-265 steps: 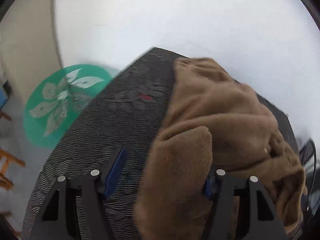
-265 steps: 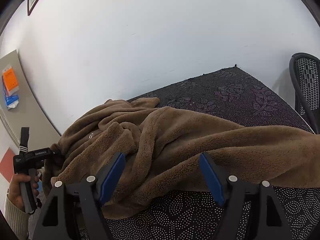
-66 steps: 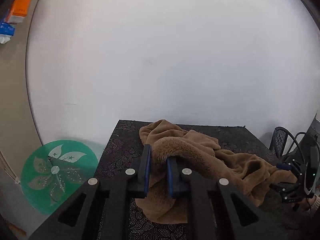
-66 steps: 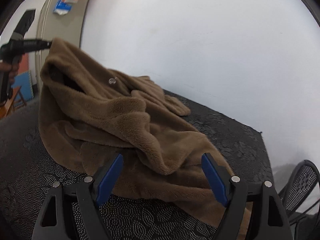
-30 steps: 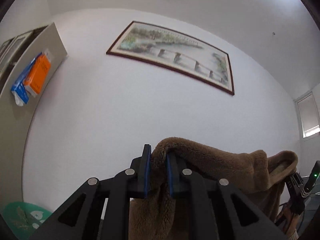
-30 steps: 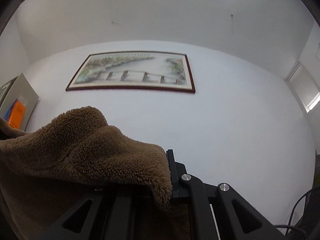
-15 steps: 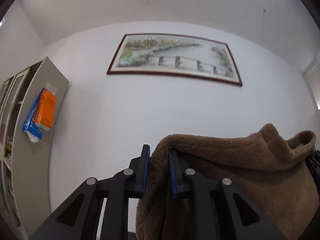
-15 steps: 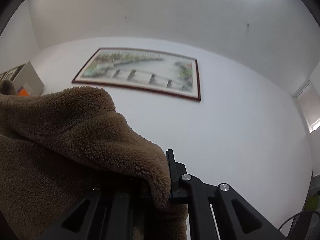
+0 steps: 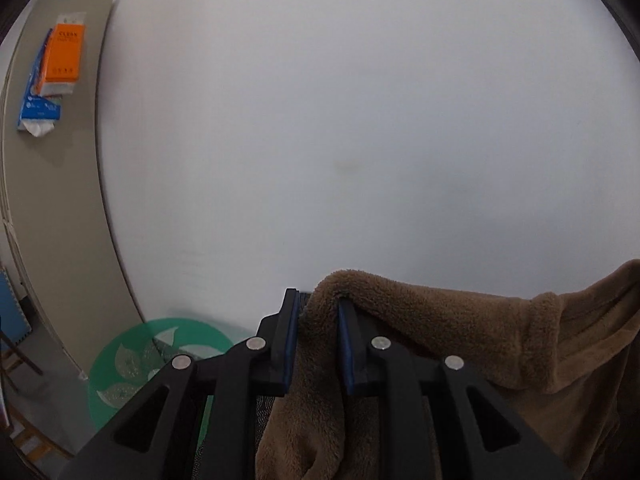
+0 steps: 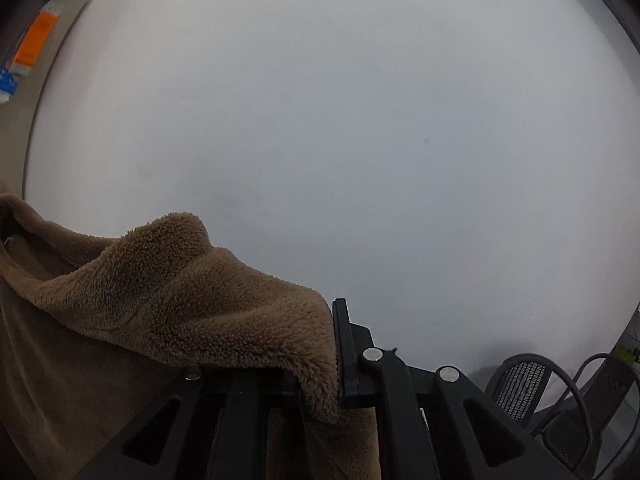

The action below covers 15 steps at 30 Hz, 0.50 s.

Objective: Fold clothes
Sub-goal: 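Lower the held blanket edges onto the table with both grippers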

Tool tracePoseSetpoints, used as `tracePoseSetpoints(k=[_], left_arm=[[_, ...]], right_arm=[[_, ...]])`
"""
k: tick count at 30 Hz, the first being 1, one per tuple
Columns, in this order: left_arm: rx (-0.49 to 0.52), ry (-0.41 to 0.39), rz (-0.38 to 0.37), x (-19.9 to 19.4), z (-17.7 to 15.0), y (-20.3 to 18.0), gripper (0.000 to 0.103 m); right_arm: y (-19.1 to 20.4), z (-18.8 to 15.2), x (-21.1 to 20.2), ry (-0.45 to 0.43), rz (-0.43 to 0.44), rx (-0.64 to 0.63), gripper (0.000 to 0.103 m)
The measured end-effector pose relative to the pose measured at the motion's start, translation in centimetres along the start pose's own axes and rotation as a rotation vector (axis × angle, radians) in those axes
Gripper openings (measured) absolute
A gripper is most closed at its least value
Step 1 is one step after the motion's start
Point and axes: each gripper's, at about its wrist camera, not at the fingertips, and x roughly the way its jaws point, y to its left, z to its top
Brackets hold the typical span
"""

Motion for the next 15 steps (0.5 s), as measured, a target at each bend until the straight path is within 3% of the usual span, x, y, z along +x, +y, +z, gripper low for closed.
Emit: tracePoseSetpoints(k=[5,7,9,11,15], left_arm=[[0.044,0.220,0.026,10.0,-3.9,-1.1,0.022],[0.055,0.308,0.025,12.9,-5.8,-1.2,0.030],[0.065,0.395,0.023,15.8,-7.7,-1.2,0.058],[0.054,0.428,0.014,16.6,-8.7,-1.2,0.065],[0.010,0.465,-0.002,17.2,-8.6,-0.6,0.071]], right_arm=[[3.1,-4.7,8.0,0.273,0.100,-0.046,0.013],[3.6,-6.2,9.6,0.353,0.141,-0.043,0.017],[3.9,-7.5,10.5,0.402,0.159,-0.050,0.031],[2.6,-6.1,11.0,0.388,0.142,-0.041,0.080],[0.7,-4.0,9.4,0.335,0.116,0.000,0.081]])
